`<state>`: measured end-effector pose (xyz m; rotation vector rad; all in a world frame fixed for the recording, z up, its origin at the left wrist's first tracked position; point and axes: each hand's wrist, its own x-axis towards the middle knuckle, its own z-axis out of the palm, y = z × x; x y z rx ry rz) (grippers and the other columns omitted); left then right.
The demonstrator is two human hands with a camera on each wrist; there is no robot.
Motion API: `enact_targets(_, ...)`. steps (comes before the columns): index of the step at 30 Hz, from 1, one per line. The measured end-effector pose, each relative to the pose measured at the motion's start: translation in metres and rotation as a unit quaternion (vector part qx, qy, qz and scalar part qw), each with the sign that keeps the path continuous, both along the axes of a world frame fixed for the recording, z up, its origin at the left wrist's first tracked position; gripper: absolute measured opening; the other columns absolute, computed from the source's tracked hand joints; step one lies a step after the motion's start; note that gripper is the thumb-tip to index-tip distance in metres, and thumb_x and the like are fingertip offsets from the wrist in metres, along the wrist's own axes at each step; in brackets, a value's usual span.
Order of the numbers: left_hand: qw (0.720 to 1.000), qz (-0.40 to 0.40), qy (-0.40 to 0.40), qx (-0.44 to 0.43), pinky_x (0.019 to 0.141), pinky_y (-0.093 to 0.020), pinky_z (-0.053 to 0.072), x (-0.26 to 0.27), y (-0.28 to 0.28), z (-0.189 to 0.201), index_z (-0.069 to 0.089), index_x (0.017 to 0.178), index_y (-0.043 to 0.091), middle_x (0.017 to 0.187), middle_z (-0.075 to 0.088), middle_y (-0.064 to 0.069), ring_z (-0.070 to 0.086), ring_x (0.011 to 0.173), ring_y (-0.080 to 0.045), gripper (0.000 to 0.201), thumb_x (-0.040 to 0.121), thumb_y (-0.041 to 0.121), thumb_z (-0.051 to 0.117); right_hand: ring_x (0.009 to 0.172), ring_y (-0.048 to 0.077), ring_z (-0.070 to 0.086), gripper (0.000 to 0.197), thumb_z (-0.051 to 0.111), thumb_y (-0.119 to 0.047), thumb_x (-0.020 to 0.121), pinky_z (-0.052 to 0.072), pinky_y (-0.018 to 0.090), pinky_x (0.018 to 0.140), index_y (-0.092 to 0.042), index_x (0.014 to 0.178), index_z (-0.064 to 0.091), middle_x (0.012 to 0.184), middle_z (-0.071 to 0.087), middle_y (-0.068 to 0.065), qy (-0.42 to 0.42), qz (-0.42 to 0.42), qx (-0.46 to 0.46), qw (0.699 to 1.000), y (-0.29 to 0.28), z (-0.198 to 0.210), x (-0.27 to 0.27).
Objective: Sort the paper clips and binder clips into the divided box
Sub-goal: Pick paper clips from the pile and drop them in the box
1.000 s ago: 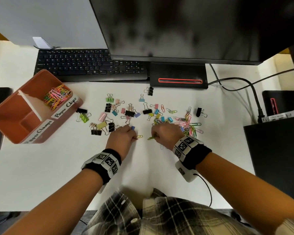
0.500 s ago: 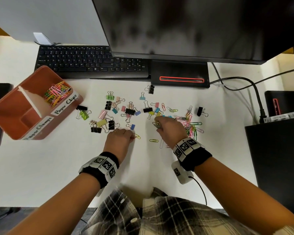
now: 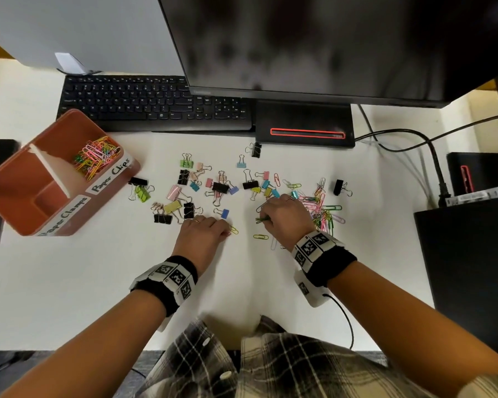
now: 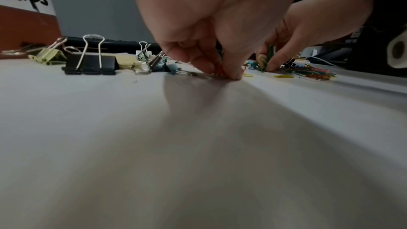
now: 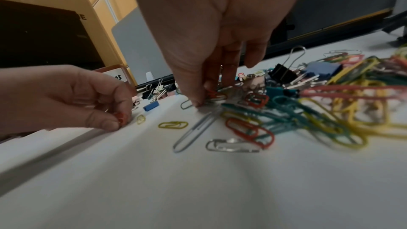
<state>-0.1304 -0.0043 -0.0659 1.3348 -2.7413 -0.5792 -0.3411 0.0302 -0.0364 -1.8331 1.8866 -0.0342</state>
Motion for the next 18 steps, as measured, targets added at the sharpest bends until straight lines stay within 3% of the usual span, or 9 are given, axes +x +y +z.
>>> enact_targets(4, 1.000, 0.000, -0.001, 0.017, 0.069, -0.036, 0.046, -0.004, -0.007, 0.001, 0.066, 0.096, 0.022, 0.075, 0.071, 0.001, 0.064, 0.071, -0.025, 0.023, 0.074, 0.021, 0.073, 0.091, 0.029, 0.057, 0.010, 0.060, -0.011, 0.083, 0.048, 0.038, 0.083, -0.010, 0.090, 0.067, 0.094, 0.067, 0.010, -0.075, -0.022, -0.023, 0.997, 0.007, 0.002, -0.005)
enact_targets(8, 0.999, -0.009, -0.023, 0.034, 0.071, -0.036, 0.042, -0.014, -0.014, 0.008, 0.067, 0.079, 0.019, 0.073, 0.068, -0.001, 0.062, 0.072, -0.027, 0.009, 0.073, 0.017, 0.073, 0.083, 0.017, 0.053, 0.007, 0.063, -0.004, 0.082, 0.044, 0.027, 0.075, -0.006, 0.088, 0.065, 0.093, 0.060, 0.007, -0.159, -0.054, -0.021, 0.986, 0.015, 0.007, -0.012)
enact_targets(10, 0.998, -0.005, -0.037, 0.050, 0.074, -0.037, 0.041, -0.019, -0.017, 0.012, 0.067, 0.079, 0.018, 0.080, 0.066, -0.003, 0.060, 0.079, -0.029, 0.002, 0.078, 0.018, 0.069, 0.082, 0.017, 0.054, 0.005, 0.064, -0.007, 0.082, 0.046, 0.029, 0.076, -0.007, 0.086, 0.067, 0.095, 0.059, 0.006, -0.151, -0.023, 0.008, 0.988, 0.020, 0.011, -0.010)
enact_targets(14, 0.995, -0.005, -0.082, 0.058, 0.080, -0.038, 0.038, -0.026, -0.019, 0.009, 0.064, 0.089, 0.018, 0.097, 0.061, -0.003, 0.055, 0.095, -0.028, 0.010, 0.087, 0.025, 0.058, 0.089, 0.024, 0.059, 0.010, 0.065, -0.010, 0.083, 0.049, 0.033, 0.080, -0.004, 0.091, 0.067, 0.106, 0.057, 0.010, -0.134, 0.005, 0.056, 0.989, 0.026, 0.009, 0.006)
enact_targets(18, 0.993, -0.010, -0.097, 0.060, 0.073, -0.037, 0.043, -0.028, -0.016, 0.008, 0.063, 0.085, 0.013, 0.089, 0.063, -0.009, 0.058, 0.083, -0.031, 0.003, 0.082, 0.014, 0.062, 0.092, 0.028, 0.058, 0.009, 0.062, -0.009, 0.083, 0.049, 0.037, 0.080, -0.005, 0.091, 0.065, 0.103, 0.060, 0.012, -0.108, -0.008, 0.075, 0.991, 0.022, -0.002, 0.019)
